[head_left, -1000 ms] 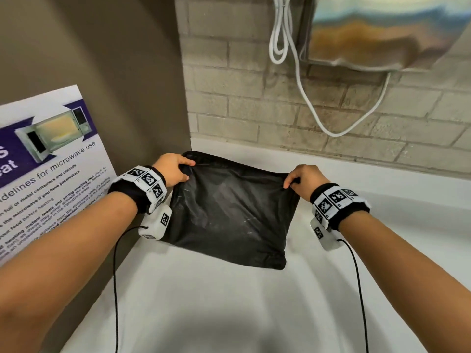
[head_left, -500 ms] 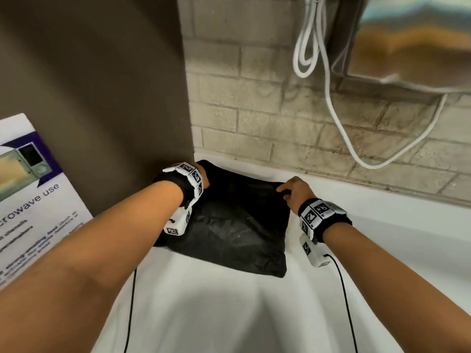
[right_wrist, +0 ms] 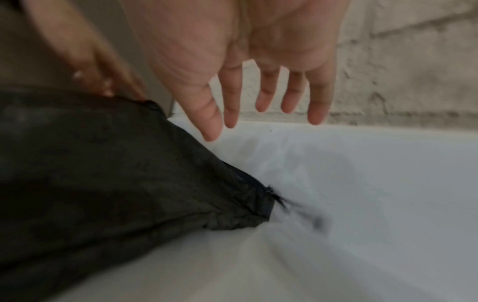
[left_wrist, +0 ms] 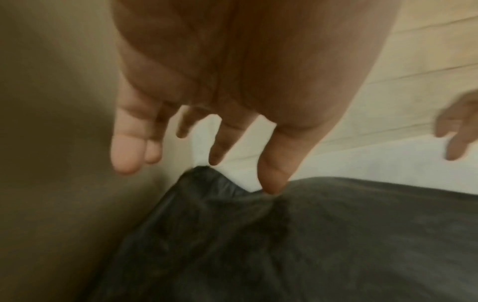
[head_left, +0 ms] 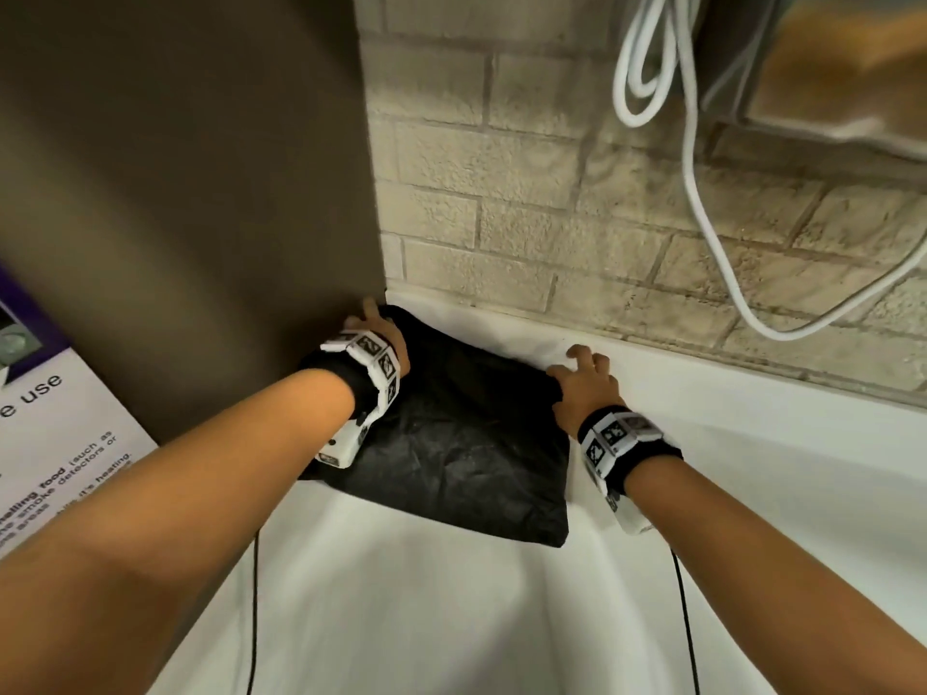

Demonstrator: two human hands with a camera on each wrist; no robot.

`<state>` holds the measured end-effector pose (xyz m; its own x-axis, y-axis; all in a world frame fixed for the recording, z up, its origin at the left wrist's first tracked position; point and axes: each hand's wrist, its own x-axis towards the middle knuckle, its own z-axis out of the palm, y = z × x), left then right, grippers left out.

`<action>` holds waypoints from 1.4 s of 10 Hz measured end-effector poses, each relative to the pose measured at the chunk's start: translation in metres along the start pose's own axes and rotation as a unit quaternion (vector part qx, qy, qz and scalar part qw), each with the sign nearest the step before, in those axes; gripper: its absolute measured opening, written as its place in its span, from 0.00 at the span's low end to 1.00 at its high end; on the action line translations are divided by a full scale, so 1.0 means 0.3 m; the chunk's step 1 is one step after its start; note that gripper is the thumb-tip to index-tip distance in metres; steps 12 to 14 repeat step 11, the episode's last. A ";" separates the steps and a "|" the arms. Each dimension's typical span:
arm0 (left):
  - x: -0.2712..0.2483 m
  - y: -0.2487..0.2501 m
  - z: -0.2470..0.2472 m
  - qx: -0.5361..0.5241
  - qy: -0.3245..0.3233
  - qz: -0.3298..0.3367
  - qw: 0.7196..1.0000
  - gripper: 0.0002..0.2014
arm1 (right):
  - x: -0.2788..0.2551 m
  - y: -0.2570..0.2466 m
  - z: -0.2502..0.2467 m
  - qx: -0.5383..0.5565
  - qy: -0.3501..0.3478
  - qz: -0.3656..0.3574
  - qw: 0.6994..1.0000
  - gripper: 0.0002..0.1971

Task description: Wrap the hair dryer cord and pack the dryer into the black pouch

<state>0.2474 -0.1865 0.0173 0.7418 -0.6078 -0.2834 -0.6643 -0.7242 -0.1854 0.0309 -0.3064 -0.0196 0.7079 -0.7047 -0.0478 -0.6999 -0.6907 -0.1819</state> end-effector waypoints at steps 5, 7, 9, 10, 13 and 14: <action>-0.067 -0.008 0.159 -0.102 -0.109 0.029 0.988 0.48 | 0.016 -0.027 0.116 0.019 -0.264 0.007 0.964 0.27; -0.082 -0.019 0.165 -0.127 -0.107 0.031 0.986 0.48 | -0.034 -0.028 0.083 0.058 -0.225 0.016 0.973 0.25; -0.175 -0.046 0.117 -0.086 -0.075 0.072 0.991 0.39 | -0.186 -0.051 -0.009 0.085 -0.201 -0.003 0.976 0.21; -0.254 -0.052 0.034 -0.097 -0.061 0.129 0.985 0.32 | -0.261 -0.056 -0.051 0.104 -0.197 0.002 0.975 0.19; -0.345 -0.058 -0.068 -0.128 -0.067 0.178 0.973 0.31 | -0.350 -0.053 -0.093 0.123 -0.176 -0.003 0.977 0.18; -0.345 -0.058 -0.068 -0.128 -0.067 0.178 0.973 0.31 | -0.350 -0.053 -0.093 0.123 -0.176 -0.003 0.977 0.18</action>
